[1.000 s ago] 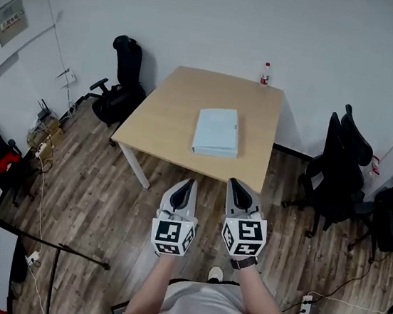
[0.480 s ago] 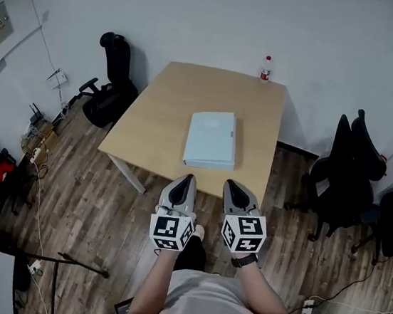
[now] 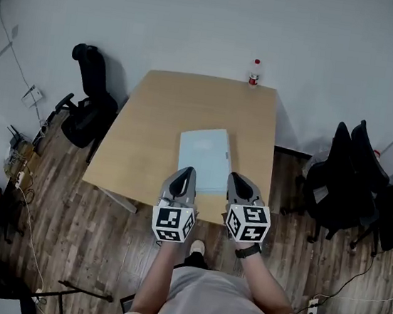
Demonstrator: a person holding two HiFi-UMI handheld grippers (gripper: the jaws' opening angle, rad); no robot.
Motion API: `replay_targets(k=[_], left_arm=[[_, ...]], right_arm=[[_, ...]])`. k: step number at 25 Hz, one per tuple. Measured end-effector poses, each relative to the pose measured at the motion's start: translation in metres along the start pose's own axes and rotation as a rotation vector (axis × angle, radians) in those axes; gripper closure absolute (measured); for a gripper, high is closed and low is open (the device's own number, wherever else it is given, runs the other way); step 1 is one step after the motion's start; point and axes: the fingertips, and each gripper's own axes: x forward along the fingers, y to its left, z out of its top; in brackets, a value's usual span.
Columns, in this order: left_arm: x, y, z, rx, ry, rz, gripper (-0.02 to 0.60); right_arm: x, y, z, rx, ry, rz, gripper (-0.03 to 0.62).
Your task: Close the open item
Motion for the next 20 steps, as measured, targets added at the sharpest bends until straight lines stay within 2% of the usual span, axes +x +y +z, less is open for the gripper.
replay_targets(k=[6, 12, 15, 20], left_arm=[[0.052, 0.038, -0.023, -0.029, 0.042, -0.049, 0.578], [0.085, 0.067, -0.054, -0.067, 0.086, -0.114, 0.578], [0.097, 0.069, -0.08, -0.094, 0.134, -0.136, 0.578], [0.123, 0.058, -0.097, -0.071, 0.163, -0.215, 0.578]], right_arm=[[0.06, -0.004, -0.016, 0.057, 0.061, -0.033, 0.58], [0.099, -0.008, -0.034, 0.041, 0.105, -0.085, 0.58], [0.104, -0.022, -0.053, 0.047, 0.17, -0.102, 0.58], [0.117, -0.056, -0.076, 0.089, 0.215, -0.161, 0.58]])
